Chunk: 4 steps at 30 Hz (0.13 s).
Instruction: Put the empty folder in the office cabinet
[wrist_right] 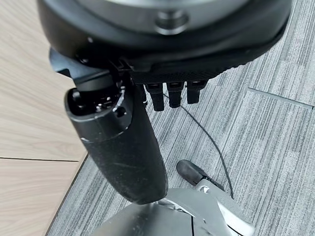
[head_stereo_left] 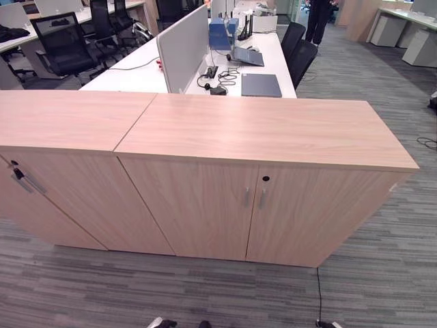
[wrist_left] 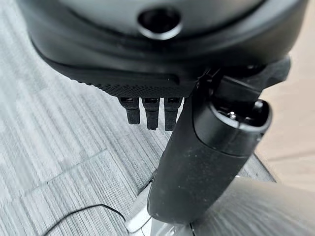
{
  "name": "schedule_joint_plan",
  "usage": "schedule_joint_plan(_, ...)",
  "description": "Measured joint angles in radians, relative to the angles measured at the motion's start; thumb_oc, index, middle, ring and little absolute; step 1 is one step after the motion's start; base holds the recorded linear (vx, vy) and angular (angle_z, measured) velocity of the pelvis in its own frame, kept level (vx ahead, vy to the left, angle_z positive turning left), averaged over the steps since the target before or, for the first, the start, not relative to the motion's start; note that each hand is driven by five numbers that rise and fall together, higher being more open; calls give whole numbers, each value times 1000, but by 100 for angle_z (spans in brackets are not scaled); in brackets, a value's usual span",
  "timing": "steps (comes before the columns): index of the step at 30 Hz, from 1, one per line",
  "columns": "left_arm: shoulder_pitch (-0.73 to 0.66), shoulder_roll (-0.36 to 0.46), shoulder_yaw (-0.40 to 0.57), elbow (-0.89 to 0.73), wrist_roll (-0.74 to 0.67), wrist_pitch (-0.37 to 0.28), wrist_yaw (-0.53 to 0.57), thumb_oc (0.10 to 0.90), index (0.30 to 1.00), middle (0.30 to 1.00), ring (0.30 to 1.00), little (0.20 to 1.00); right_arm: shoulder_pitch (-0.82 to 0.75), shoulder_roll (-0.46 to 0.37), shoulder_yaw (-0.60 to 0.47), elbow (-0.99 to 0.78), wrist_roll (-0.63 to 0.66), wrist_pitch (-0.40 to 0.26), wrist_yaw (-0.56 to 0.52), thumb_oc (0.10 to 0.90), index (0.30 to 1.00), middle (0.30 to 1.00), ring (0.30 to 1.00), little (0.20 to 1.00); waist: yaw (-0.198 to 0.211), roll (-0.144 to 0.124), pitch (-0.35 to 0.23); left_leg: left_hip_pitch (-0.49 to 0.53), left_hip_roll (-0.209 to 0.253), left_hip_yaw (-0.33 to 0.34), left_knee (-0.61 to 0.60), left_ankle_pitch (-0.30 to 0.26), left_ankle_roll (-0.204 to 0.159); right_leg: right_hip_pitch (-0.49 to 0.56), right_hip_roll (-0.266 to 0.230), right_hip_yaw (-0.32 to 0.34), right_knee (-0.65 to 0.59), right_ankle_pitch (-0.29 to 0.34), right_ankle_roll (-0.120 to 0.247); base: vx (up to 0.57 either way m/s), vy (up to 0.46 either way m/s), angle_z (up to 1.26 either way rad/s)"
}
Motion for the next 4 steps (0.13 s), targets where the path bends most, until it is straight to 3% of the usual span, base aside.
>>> schedule_joint_plan(4,4,2,0,0,-33,0,-4,800,900,900,900,900,-1,0,0,3,8,3,0,800,900,900,900,900,2,1,-1,1,1,1,0,-2,-2,2,1,2,0,0,-1,41,13,-2)
